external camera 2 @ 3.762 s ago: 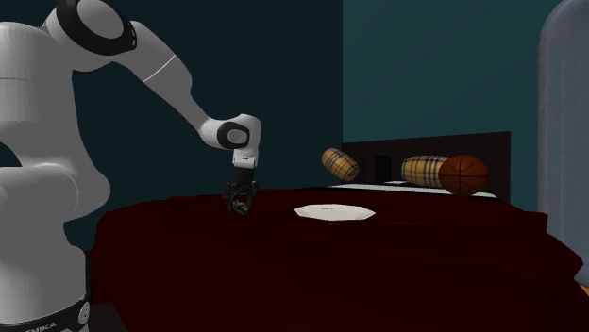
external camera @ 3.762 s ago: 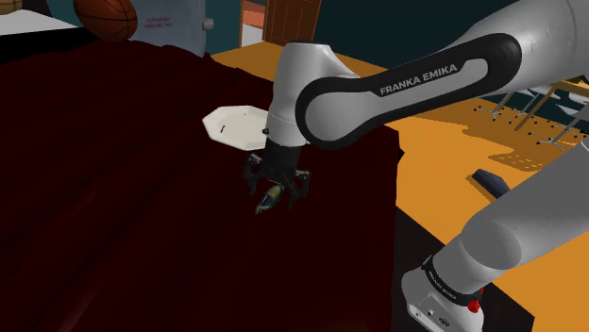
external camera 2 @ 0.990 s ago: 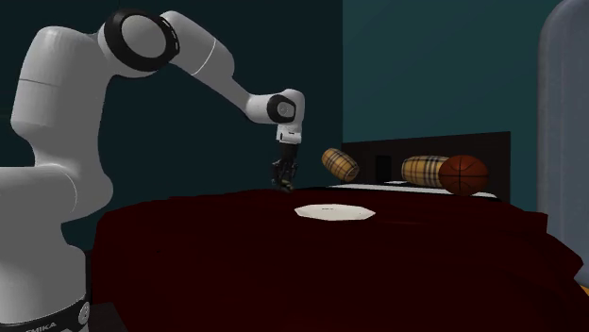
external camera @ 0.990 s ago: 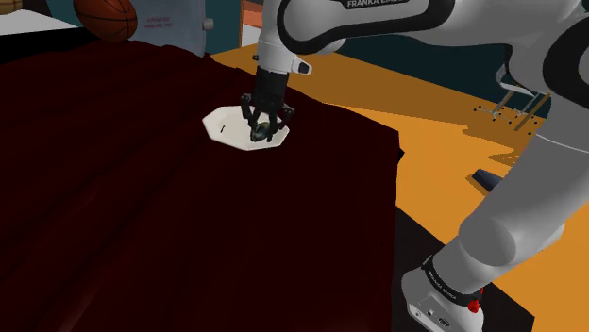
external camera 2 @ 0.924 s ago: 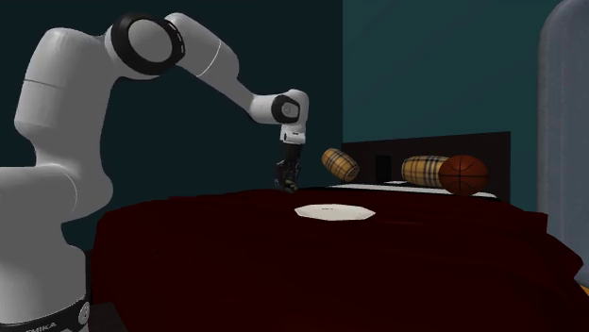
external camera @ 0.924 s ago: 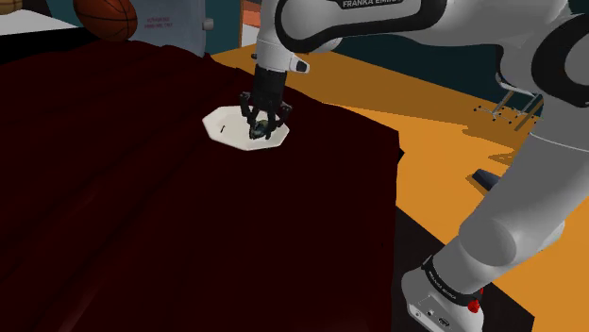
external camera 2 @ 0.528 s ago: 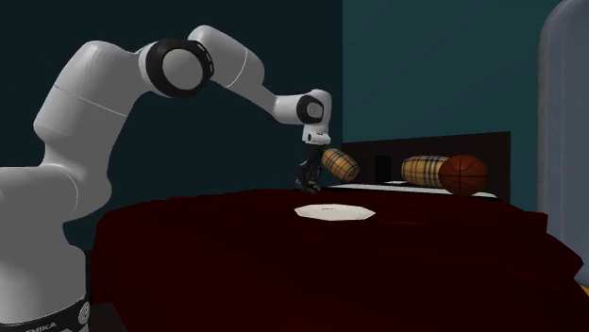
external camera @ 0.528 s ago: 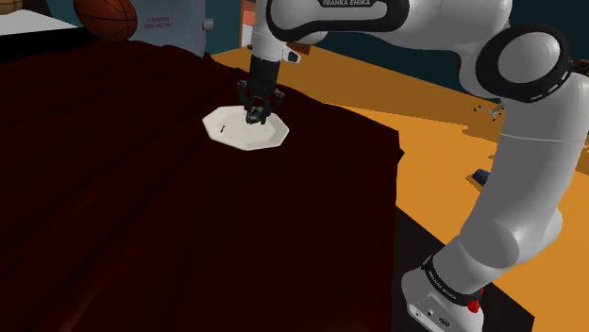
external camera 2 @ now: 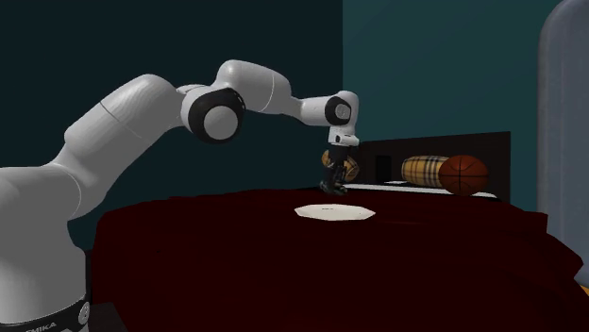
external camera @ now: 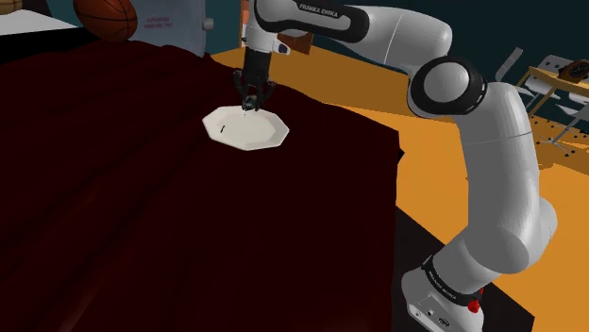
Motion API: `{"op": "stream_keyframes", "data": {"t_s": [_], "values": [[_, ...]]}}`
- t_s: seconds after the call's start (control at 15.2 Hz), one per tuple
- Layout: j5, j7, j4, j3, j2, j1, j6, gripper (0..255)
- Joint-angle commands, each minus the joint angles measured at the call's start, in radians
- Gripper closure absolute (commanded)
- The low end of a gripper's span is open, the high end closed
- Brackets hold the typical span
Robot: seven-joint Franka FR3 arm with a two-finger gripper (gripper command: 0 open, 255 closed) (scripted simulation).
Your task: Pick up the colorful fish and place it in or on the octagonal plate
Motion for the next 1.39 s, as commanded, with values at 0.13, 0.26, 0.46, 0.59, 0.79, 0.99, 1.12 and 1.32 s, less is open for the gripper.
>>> {"op": "stream_keyframes", "data": {"t_s": [0.13,0.26,0.46,0.59,0.79,0.99,1.12,1.32], "values": [[-0.004,-0.003,-0.044,-0.003,0.009,-0.011,0.049,255],[-0.004,-0.003,-0.077,-0.004,0.007,-0.018,0.078,255],[-0.005,-0.002,-0.119,-0.004,0.008,-0.028,0.119,255],[-0.007,-0.002,-0.144,-0.005,0.010,-0.033,0.143,255],[-0.007,-0.002,-0.144,-0.005,0.010,-0.033,0.143,255],[-0.007,-0.002,-0.144,-0.005,0.010,-0.033,0.143,255],[-0.007,-0.002,-0.144,-0.005,0.010,-0.033,0.143,255],[-0.007,-0.002,-0.144,-0.005,0.010,-0.033,0.143,0]]}}
